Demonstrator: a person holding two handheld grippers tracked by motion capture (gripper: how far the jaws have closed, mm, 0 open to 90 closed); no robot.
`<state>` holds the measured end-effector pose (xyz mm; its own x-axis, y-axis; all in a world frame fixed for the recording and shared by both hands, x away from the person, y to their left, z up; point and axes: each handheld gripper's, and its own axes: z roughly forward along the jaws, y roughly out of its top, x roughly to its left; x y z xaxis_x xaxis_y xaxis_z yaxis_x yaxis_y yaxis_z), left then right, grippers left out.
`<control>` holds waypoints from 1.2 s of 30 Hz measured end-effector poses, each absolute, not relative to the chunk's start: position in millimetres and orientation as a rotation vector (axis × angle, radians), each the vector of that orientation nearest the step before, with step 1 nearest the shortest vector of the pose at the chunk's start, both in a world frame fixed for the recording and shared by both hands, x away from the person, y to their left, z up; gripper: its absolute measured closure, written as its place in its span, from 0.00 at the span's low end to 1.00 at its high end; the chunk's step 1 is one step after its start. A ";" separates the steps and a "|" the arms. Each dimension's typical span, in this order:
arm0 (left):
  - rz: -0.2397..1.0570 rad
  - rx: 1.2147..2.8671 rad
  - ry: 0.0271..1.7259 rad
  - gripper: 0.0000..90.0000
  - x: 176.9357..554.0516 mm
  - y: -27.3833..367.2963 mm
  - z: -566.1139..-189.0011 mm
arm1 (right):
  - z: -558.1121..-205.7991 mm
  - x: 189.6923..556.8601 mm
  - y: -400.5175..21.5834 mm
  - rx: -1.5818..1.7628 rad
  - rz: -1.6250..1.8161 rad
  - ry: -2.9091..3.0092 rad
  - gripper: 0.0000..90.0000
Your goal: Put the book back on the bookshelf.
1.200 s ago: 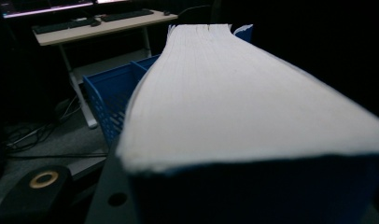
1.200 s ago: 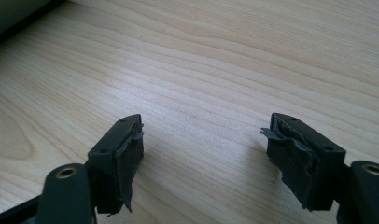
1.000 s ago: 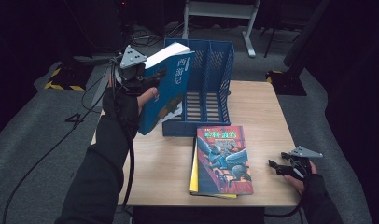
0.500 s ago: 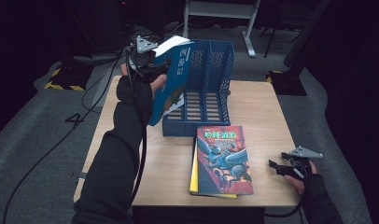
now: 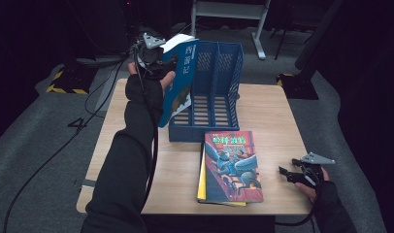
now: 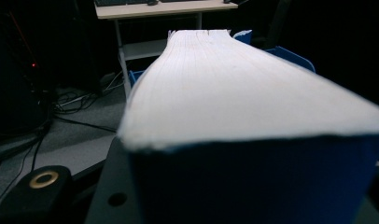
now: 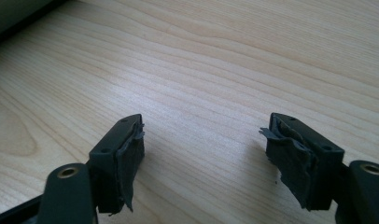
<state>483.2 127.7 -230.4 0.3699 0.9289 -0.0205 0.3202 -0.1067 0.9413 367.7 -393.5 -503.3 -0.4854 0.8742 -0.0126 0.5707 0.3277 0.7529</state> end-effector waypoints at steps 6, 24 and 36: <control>0.771 1.619 1.174 0.68 490.2 127.6 -235.9 | -503.2 367.3 -393.2 1.275 0.977 2.177 0.32; 0.776 1.591 1.248 0.68 511.9 106.3 -258.1 | -503.3 367.1 -393.1 1.260 0.977 2.181 0.32; 0.772 1.653 1.214 0.67 514.4 108.8 -251.8 | -503.3 366.9 -392.8 1.265 0.984 2.189 0.32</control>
